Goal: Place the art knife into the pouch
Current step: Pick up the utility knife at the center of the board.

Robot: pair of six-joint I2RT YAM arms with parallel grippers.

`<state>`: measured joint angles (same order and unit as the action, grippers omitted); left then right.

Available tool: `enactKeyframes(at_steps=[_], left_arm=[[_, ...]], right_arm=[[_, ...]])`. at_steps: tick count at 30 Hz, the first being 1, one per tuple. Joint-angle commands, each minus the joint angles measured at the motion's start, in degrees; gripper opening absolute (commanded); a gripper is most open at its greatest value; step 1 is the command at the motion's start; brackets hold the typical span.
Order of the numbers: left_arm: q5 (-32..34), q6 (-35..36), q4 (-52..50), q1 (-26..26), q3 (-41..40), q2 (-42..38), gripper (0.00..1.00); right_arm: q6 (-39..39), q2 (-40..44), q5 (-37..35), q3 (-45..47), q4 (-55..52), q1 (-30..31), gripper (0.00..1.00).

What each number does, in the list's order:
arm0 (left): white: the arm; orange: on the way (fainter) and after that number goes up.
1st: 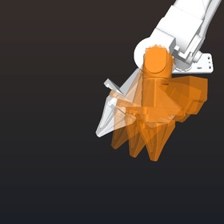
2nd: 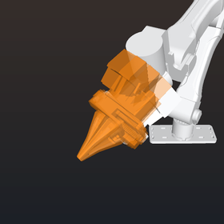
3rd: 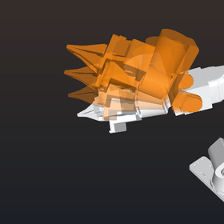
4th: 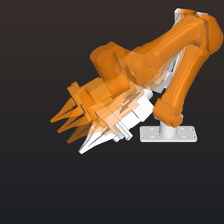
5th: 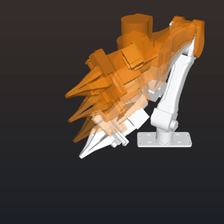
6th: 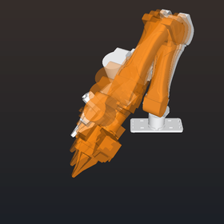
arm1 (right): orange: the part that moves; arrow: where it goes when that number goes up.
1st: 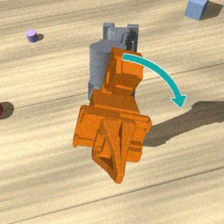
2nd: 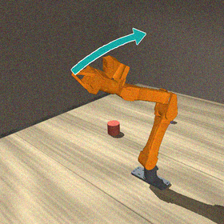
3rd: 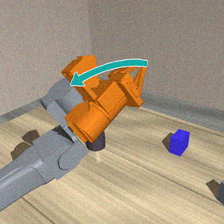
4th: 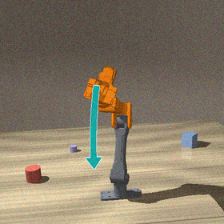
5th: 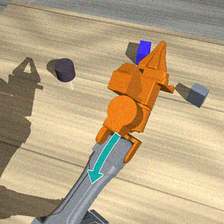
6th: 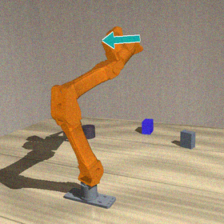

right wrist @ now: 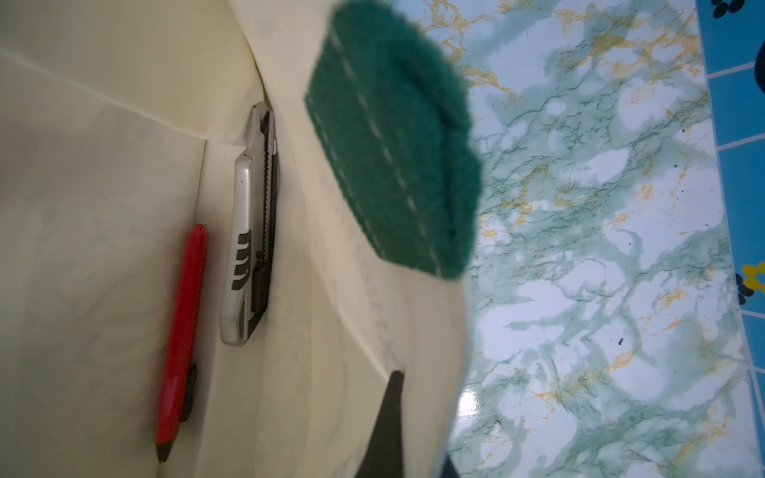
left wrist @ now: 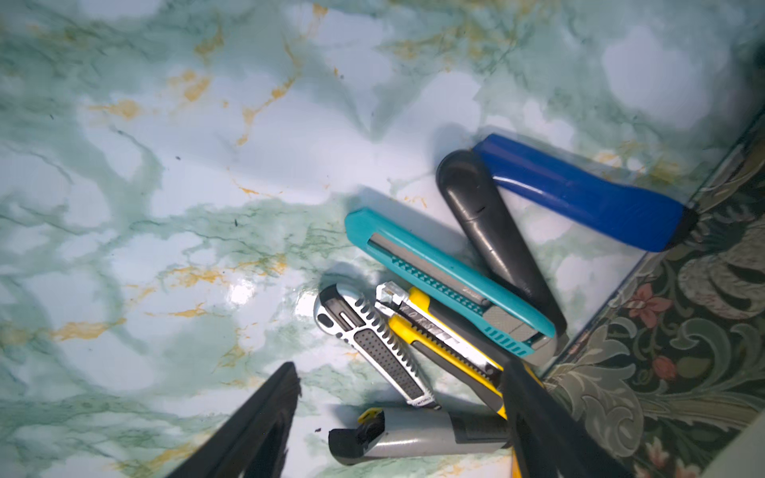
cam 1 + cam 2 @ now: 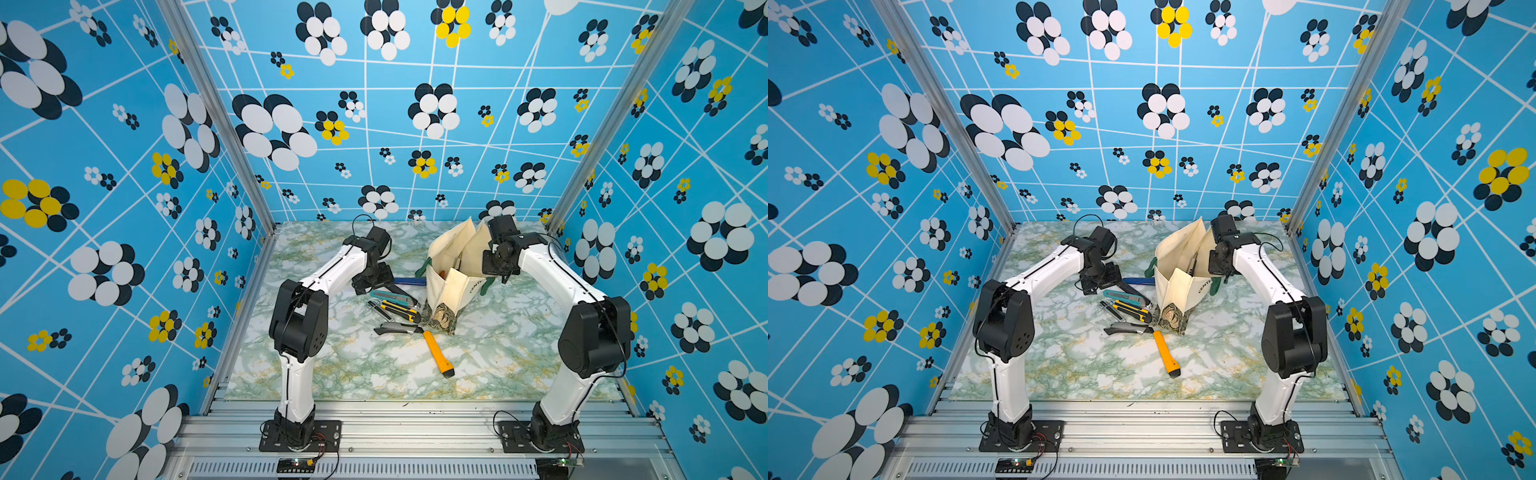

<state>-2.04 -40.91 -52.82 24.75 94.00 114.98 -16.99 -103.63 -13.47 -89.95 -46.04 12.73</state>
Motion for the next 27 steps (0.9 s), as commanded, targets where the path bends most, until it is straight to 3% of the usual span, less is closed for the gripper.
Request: enactKeyframes(at_steps=[1,12,21,27], left_arm=[[-1.04,0.05,-3.19,2.08,-5.68,-1.67,0.73],[-1.81,-4.31,5.57,5.21,-12.70,0.83,0.71],[1.96,-5.84,6.72,5.09,-12.82,3.50,0.70],[6.27,-4.83,4.13,3.94,-14.85,3.31,0.64]], right_arm=[[-0.59,0.85,-1.84,1.18,-2.65,0.31,0.00],[2.59,0.81,-1.91,0.50,-3.47,0.27,0.00],[3.68,-0.07,-1.20,-0.44,-3.59,0.19,0.00],[3.89,-0.52,-1.12,-0.78,-3.39,0.19,0.00]])
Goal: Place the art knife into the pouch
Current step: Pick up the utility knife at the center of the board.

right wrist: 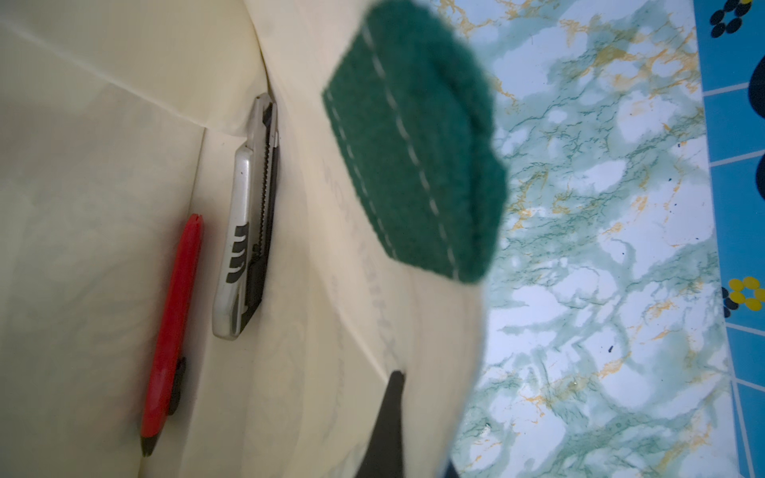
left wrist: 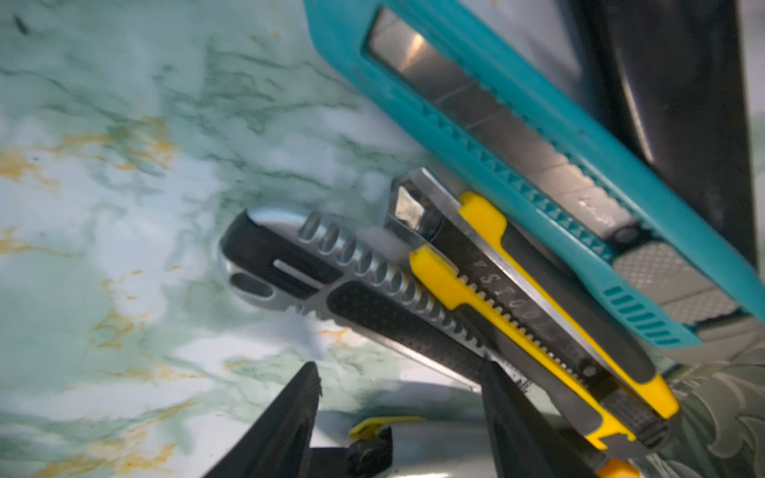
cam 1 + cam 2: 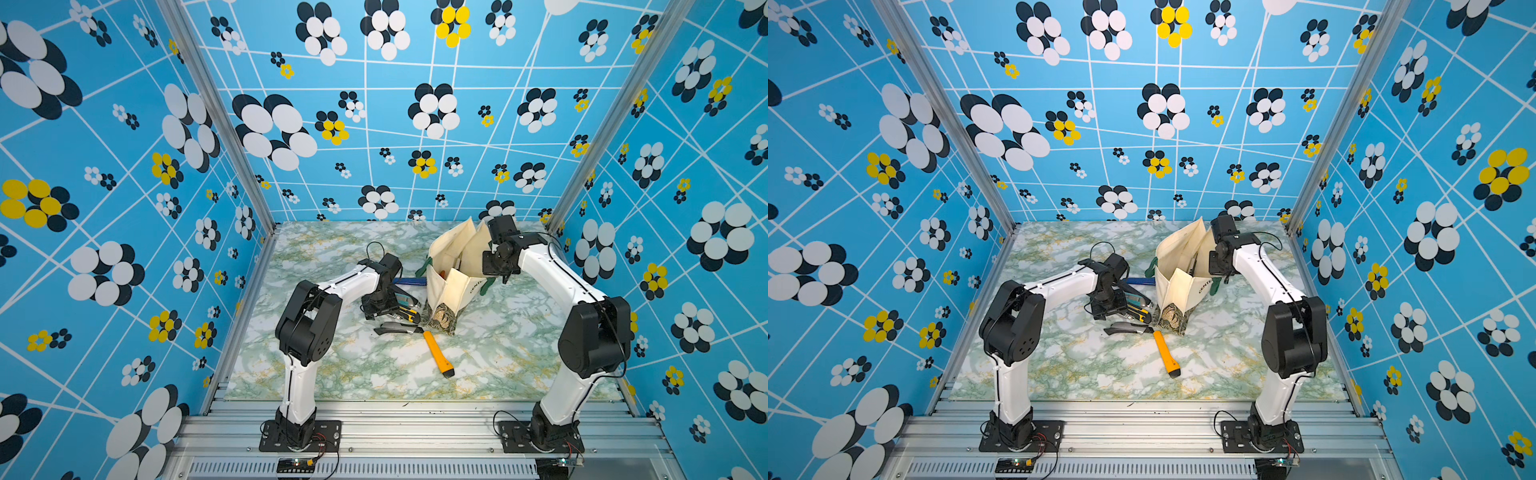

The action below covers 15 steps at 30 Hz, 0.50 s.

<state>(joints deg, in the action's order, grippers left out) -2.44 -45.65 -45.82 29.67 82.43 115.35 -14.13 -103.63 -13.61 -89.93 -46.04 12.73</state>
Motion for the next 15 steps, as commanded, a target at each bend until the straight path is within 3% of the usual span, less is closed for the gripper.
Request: enactKeyframes(at_steps=[1,5,9,15], left_arm=[[7.31,0.04,-2.95,-1.40,-4.07,2.35,0.64],[8.79,0.71,-2.42,-3.84,-7.02,-0.39,0.64],[9.67,1.56,-3.10,-6.01,-7.80,-2.15,0.57],[8.26,1.91,-2.84,-6.29,-8.20,-7.09,0.59]], right_arm=[[1.07,-0.60,-0.98,-0.88,-3.35,0.17,0.00],[1.06,-0.96,-0.68,-1.36,-3.02,0.19,0.00],[0.92,-1.74,-0.24,-2.27,-3.13,0.19,0.00],[0.38,-2.05,-0.10,-3.35,-2.83,0.19,0.00]])
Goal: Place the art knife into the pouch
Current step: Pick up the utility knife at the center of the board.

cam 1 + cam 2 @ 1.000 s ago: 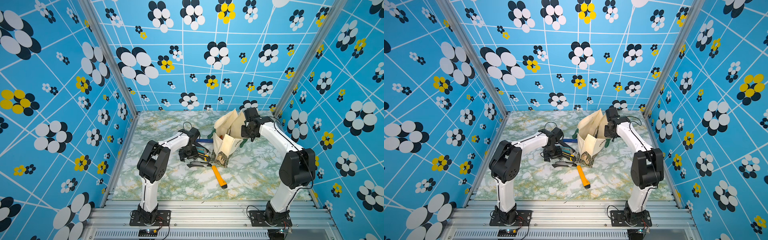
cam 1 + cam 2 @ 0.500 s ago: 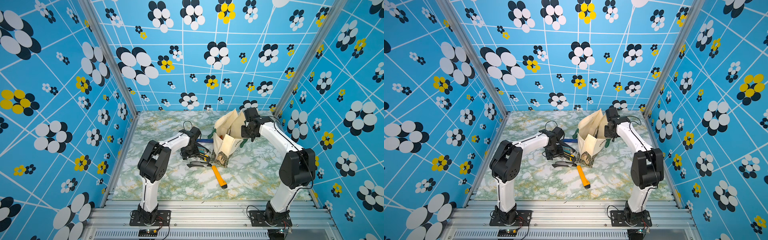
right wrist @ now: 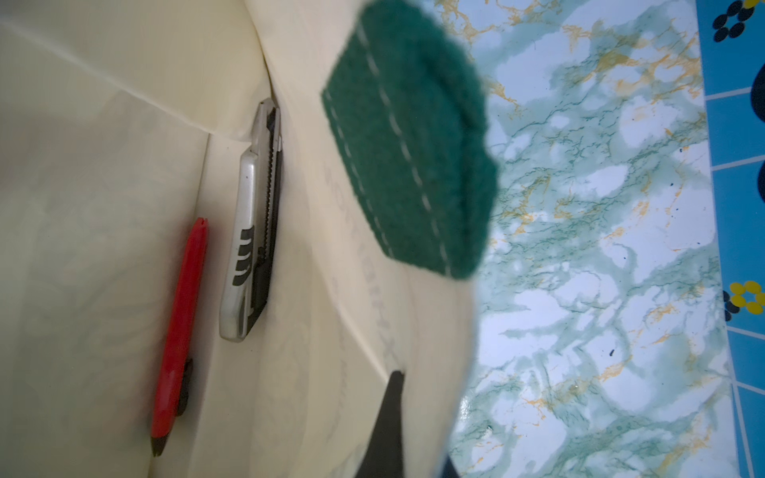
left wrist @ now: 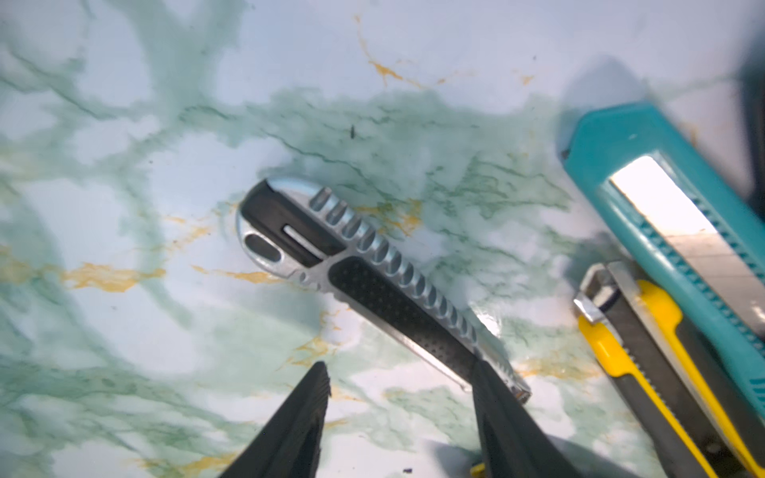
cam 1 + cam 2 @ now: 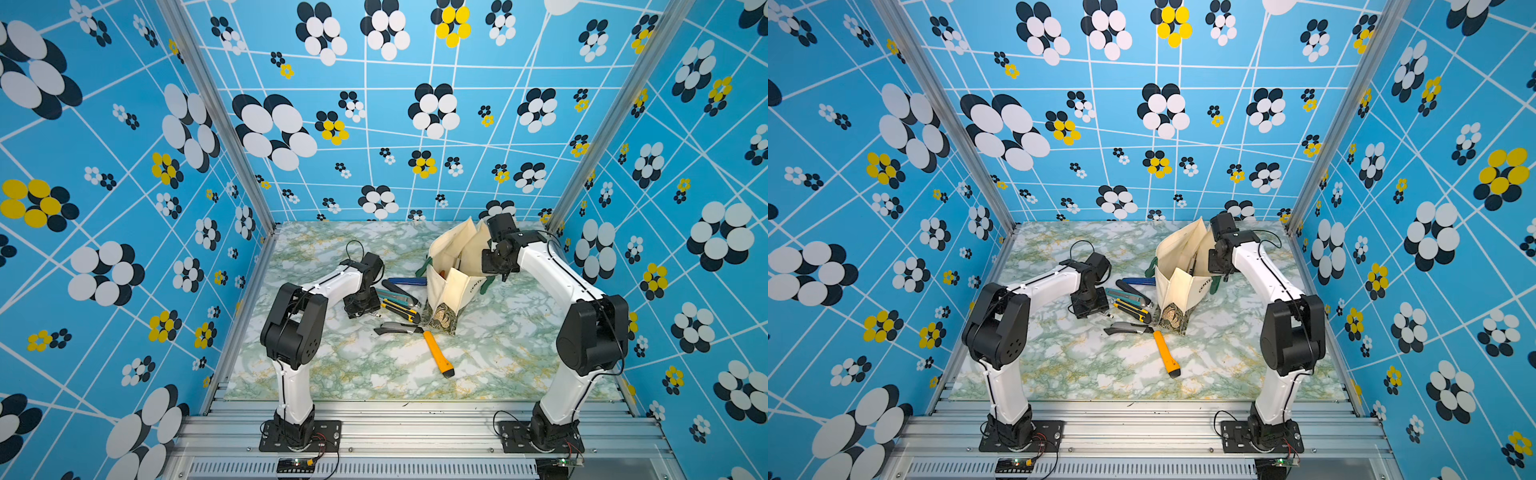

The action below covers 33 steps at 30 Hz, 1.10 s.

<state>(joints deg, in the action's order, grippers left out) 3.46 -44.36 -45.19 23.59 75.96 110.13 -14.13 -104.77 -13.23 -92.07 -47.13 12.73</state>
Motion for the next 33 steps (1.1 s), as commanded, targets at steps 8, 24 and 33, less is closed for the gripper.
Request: enactKeyframes(at_steps=[8,24,33], left_arm=[[-0.86,-4.11,0.27,-1.94,-1.57,-3.87,0.66],[-2.76,-8.29,0.98,-3.94,2.18,3.72,0.60],[-1.32,-6.86,0.13,-3.99,2.02,4.62,0.32]], right_arm=[[-0.69,-1.79,0.65,-1.19,-1.26,0.19,0.00],[-0.42,-2.94,0.15,-1.97,-1.12,0.19,0.00],[0.01,-3.90,0.22,-3.03,-1.47,0.16,0.00]])
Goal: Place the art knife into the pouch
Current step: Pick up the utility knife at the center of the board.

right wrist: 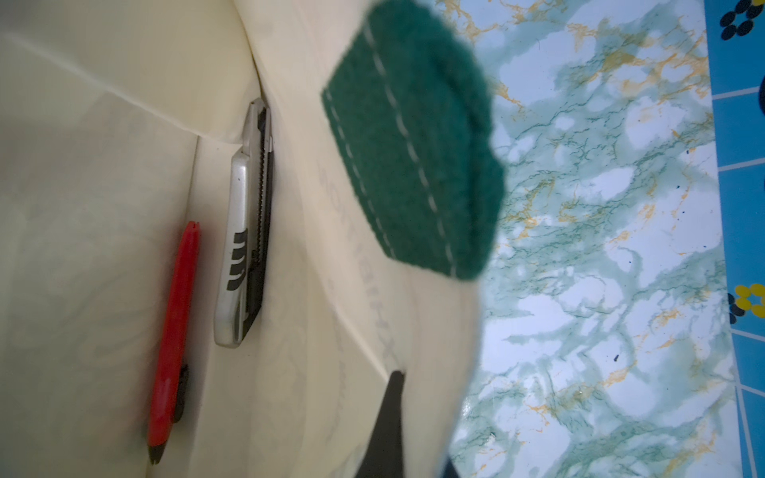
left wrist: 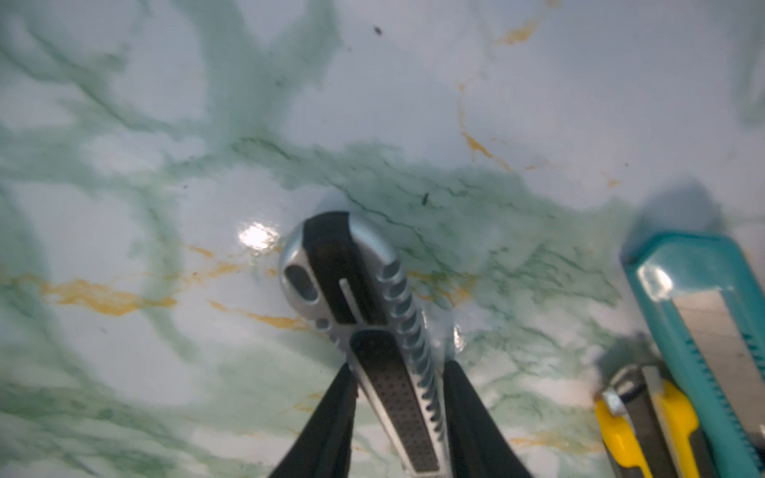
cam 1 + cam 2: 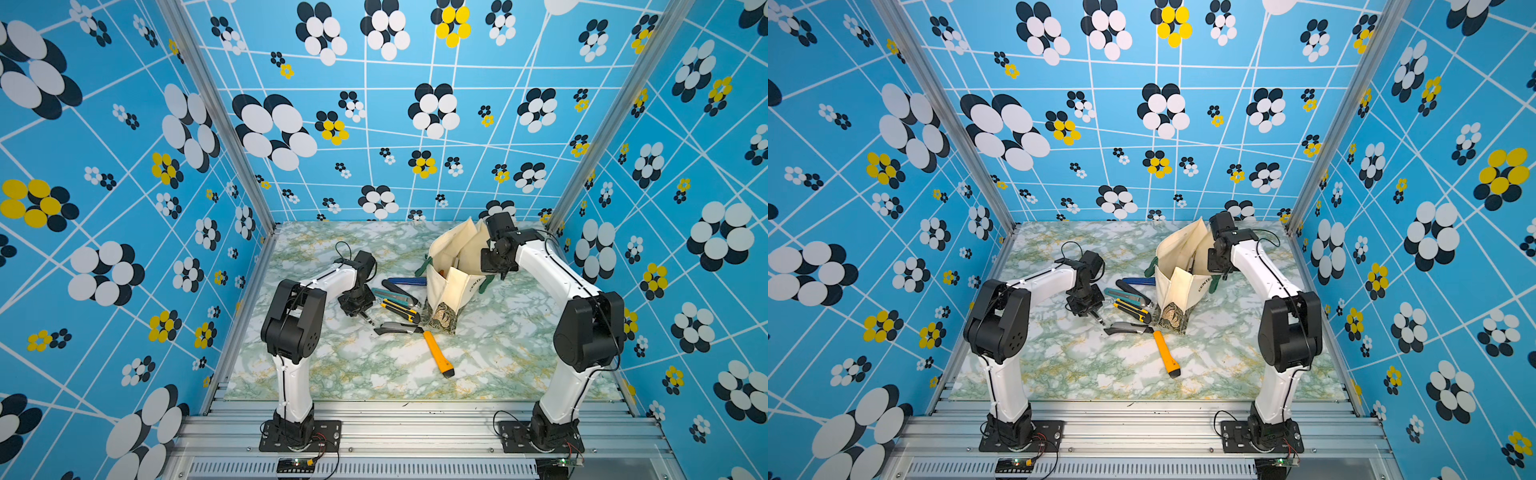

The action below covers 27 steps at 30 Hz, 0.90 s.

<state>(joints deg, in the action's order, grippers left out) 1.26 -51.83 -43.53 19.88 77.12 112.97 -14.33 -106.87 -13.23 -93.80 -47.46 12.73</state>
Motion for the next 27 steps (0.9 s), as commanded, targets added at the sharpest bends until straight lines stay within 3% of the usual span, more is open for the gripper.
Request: enactKeyframes(at_steps=[1,5,10,15,20,23,27], left_arm=[[1.30,1.66,-1.79,-0.19,1.60,1.28,0.29],[3.57,5.91,-6.33,0.04,8.00,-0.34,0.22],[5.53,12.15,-11.78,1.98,22.38,-1.96,0.22],[-4.86,16.07,-8.60,5.28,40.11,1.42,0.24],[-11.40,22.39,-7.84,12.38,60.65,9.03,0.26],[-14.19,23.86,-3.03,15.29,63.93,11.65,0.27],[-19.17,20.07,0.56,16.87,64.10,15.21,0.27]], right_arm=[[0.19,-1.76,0.23,-1.38,-1.22,0.20,0.00],[0.10,-1.83,0.30,-1.39,-0.98,0.13,0.00],[-0.35,-1.28,0.92,-1.82,-0.62,0.21,0.00],[-1.16,-0.55,2.15,-2.09,-0.27,0.28,0.00],[-2.52,1.60,3.46,-0.81,1.11,0.54,0.00],[-2.93,2.85,3.91,-0.16,1.80,0.60,0.00],[-3.24,4.09,4.44,0.34,2.17,0.63,0.00]])
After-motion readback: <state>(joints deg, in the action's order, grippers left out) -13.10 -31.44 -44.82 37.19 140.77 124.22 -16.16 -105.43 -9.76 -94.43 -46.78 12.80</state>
